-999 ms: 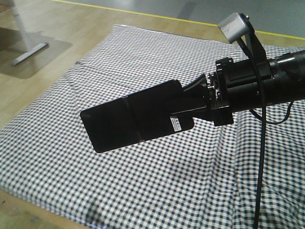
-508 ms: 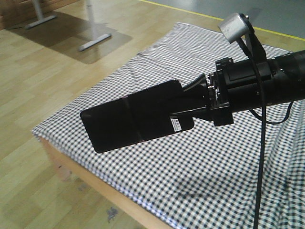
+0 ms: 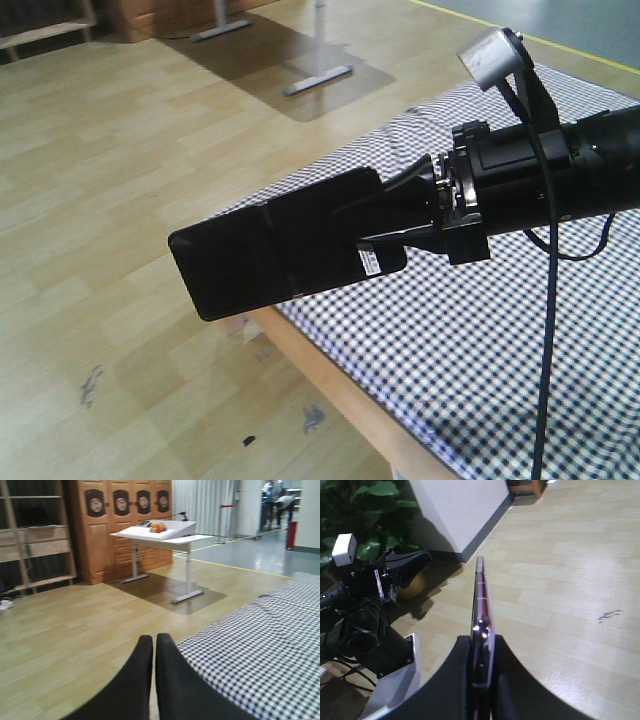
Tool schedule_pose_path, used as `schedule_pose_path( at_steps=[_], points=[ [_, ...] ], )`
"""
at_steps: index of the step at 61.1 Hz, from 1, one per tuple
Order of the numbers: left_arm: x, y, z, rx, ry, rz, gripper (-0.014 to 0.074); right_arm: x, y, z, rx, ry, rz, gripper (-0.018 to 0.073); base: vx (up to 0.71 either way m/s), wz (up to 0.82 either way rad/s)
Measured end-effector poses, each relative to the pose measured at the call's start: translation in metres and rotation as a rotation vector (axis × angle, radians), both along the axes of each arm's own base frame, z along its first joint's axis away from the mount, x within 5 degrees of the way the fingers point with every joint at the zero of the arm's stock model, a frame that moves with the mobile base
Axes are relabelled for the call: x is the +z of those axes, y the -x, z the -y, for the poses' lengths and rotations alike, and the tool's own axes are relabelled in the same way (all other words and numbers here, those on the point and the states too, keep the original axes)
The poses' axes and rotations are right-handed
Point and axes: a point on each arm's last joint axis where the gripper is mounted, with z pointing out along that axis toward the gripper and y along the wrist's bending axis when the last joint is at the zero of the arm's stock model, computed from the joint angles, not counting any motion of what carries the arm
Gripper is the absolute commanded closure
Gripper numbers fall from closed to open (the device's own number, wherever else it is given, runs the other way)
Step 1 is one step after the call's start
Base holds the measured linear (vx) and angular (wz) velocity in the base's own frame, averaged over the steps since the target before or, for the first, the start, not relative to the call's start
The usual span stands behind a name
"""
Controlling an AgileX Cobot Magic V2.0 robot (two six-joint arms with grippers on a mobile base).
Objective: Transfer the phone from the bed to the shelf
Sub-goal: 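Hold the phone in the right gripper while the base turns away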
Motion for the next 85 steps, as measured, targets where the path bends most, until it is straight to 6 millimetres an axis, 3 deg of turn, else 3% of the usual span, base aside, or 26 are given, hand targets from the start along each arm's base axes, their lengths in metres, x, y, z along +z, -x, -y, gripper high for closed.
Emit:
schedule_pose_path(
  at_steps=[58, 85],
  points=[
    [0.0000, 0.0000, 0.0000, 0.000, 0.000, 0.000, 0.0595, 0.0000, 0.0000, 0.0000, 0.000, 0.000, 0.000, 0.0561, -0.13, 0.50],
    [0.0000, 0.0000, 0.0000, 0.000, 0.000, 0.000, 0.0595, 0.0000, 0.0000, 0.0000, 0.000, 0.000, 0.000, 0.0561, -0.07, 0.26]
  ],
)
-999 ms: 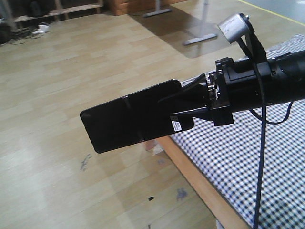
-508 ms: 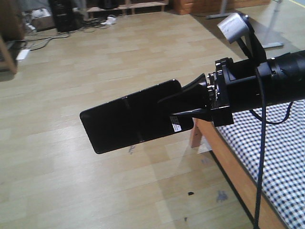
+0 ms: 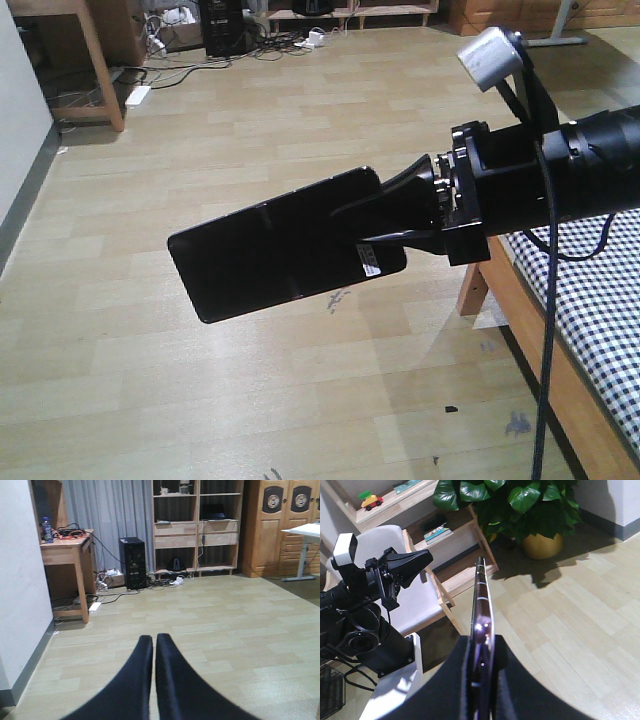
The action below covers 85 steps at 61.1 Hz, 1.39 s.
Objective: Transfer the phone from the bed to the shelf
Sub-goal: 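Hold the phone in the right gripper while the base turns away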
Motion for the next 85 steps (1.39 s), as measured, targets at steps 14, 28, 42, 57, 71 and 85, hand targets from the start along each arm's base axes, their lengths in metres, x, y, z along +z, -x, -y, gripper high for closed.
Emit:
schedule_pose_path(
  at_steps=[14, 28, 42, 57, 71, 85],
  points=[
    [0.0000, 0.0000, 0.0000, 0.000, 0.000, 0.000, 0.0595, 0.0000, 0.0000, 0.0000, 0.000, 0.000, 0.000, 0.0561, 0.02, 0.06],
    [0.0000, 0.0000, 0.0000, 0.000, 0.000, 0.000, 0.0595, 0.0000, 0.0000, 0.0000, 0.000, 0.000, 0.000, 0.0561, 0.07, 0.06],
    [0.0000, 0.0000, 0.0000, 0.000, 0.000, 0.000, 0.0595, 0.0000, 0.0000, 0.0000, 0.000, 0.000, 0.000, 0.0561, 0.10, 0.11],
    [0.0000, 0.0000, 0.0000, 0.000, 0.000, 0.000, 0.0595, 0.0000, 0.0000, 0.0000, 0.000, 0.000, 0.000, 0.0561, 0.15, 0.11],
    [0.0000, 0.0000, 0.0000, 0.000, 0.000, 0.000, 0.0595, 0.0000, 0.0000, 0.0000, 0.000, 0.000, 0.000, 0.0561, 0.20, 0.02],
    [0.0000, 0.0000, 0.0000, 0.000, 0.000, 0.000, 0.0595, 0.0000, 0.0000, 0.0000, 0.000, 0.000, 0.000, 0.0561, 0.23, -0.04]
  ],
)
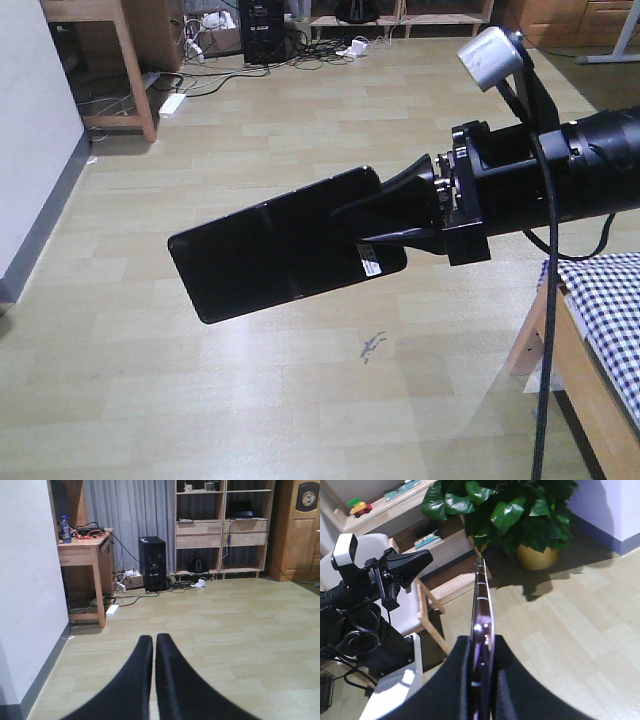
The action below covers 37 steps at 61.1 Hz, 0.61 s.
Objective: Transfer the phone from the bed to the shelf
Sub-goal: 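Hold the phone in the right gripper while the base turns away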
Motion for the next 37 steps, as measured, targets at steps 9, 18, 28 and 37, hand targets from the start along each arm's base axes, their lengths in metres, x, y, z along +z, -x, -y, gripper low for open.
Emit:
schedule_pose_path(
  at_steps=[9, 18, 28, 37],
  points=[
    [0.0000, 0.0000, 0.0000, 0.000, 0.000, 0.000, 0.0595, 0.0000, 0.0000, 0.0000, 0.000, 0.000, 0.000, 0.0561, 0.25, -0.09],
    [0.0000, 0.0000, 0.0000, 0.000, 0.000, 0.000, 0.0595, 0.0000, 0.0000, 0.0000, 0.000, 0.000, 0.000, 0.0561, 0.27, -0.15],
    [0.0000, 0.0000, 0.0000, 0.000, 0.000, 0.000, 0.0595, 0.0000, 0.0000, 0.0000, 0.000, 0.000, 0.000, 0.0561, 0.29, -0.17],
    [0.0000, 0.0000, 0.0000, 0.000, 0.000, 0.000, 0.0595, 0.0000, 0.0000, 0.0000, 0.000, 0.000, 0.000, 0.0561, 0.32, -0.15]
  ],
)
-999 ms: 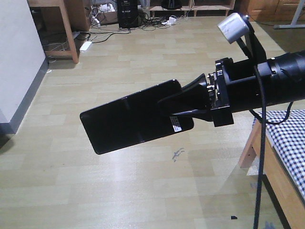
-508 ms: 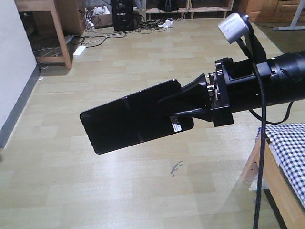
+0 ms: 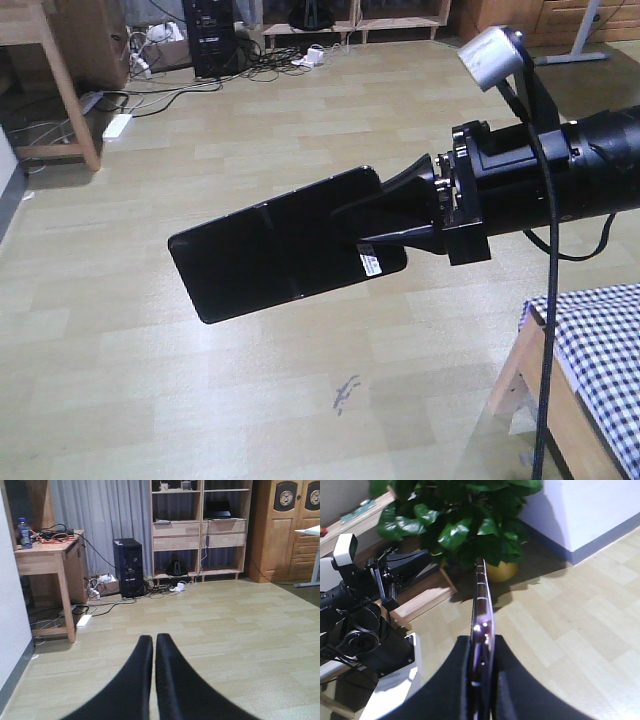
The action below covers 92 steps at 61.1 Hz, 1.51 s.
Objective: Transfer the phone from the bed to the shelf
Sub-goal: 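Hold the phone in the right gripper while the base turns away, then keep holding the phone while driving to the wooden shelf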
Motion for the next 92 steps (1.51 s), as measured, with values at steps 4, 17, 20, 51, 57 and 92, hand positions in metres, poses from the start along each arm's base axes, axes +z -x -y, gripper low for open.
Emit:
schedule_pose_path(
  at_steps=[4, 17, 20, 51, 57, 92],
  points=[
    [0.0000, 0.0000, 0.0000, 0.000, 0.000, 0.000, 0.0595, 0.0000, 0.0000, 0.0000, 0.000, 0.000, 0.000, 0.0561, 0.34, -0.12],
    [0.0000, 0.0000, 0.0000, 0.000, 0.000, 0.000, 0.0595, 0.0000, 0.0000, 0.0000, 0.000, 0.000, 0.000, 0.0561, 0.37, -0.06],
    [0.0000, 0.0000, 0.0000, 0.000, 0.000, 0.000, 0.0595, 0.0000, 0.0000, 0.0000, 0.000, 0.000, 0.000, 0.0561, 0.40, -0.01],
    [0.0000, 0.0000, 0.0000, 0.000, 0.000, 0.000, 0.0595, 0.0000, 0.0000, 0.0000, 0.000, 0.000, 0.000, 0.0561, 0.43, 0.01],
    [0.0000, 0.0000, 0.0000, 0.000, 0.000, 0.000, 0.0595, 0.0000, 0.0000, 0.0000, 0.000, 0.000, 0.000, 0.0561, 0.43, -0.06],
    [0.0000, 0.0000, 0.0000, 0.000, 0.000, 0.000, 0.0595, 0.0000, 0.0000, 0.0000, 0.000, 0.000, 0.000, 0.0561, 0.41, -0.18]
  ],
)
